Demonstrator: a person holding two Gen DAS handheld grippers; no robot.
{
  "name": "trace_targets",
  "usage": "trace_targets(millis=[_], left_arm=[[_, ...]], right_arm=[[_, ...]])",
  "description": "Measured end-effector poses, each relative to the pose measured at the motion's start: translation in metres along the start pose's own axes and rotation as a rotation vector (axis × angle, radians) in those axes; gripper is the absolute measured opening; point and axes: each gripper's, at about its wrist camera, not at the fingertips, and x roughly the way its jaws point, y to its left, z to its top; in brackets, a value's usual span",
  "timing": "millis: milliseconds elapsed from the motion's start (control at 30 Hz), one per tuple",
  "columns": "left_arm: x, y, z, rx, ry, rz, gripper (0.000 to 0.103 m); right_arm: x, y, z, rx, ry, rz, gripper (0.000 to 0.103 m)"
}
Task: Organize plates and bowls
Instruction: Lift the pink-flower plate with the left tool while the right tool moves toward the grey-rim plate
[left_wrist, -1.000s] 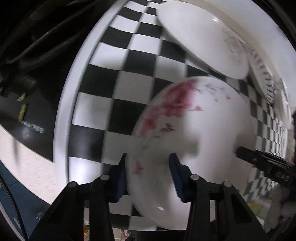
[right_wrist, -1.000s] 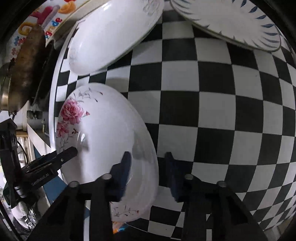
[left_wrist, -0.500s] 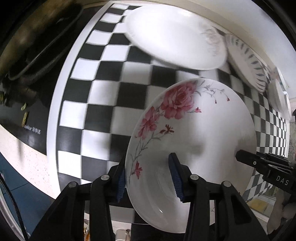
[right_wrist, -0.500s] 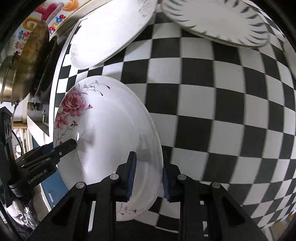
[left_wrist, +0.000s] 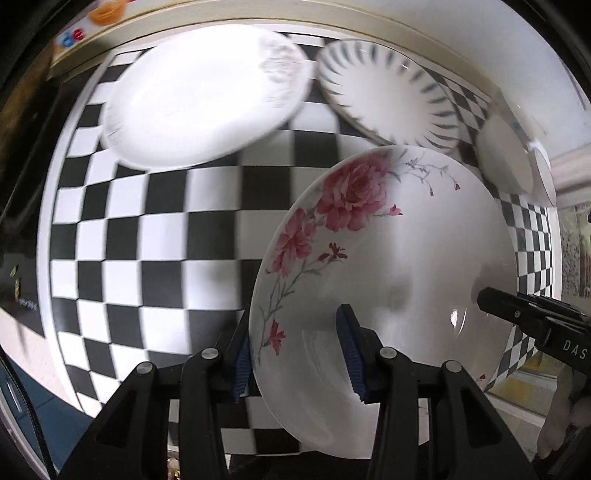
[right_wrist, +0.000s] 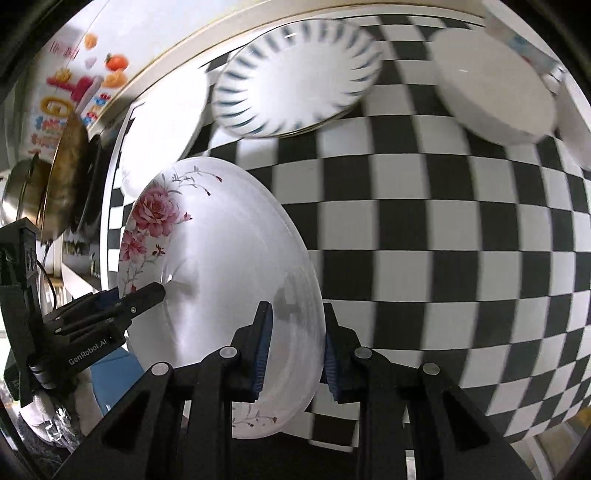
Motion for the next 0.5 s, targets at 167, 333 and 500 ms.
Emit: trace_targets(millis=[167,333,500], left_arm=[[0.023,-0.012,0.02,0.045,0.022,0.0,0.04],[0.04,-0.037,0.031,0.075,0.037,0.003,0.04],[0.046,-0.044,0.031,0.095,0.056,0.009,0.04]], right_arm=[[-0.005,-0.034,-0.001,0.051,-0.008,-0.008,0.028],[-0.006,-0.061,-0.001,0.083,-0.006,-0.008,0.028],[0.0,-0.077,0.0,0.103,0.007,-0.01,0.028]])
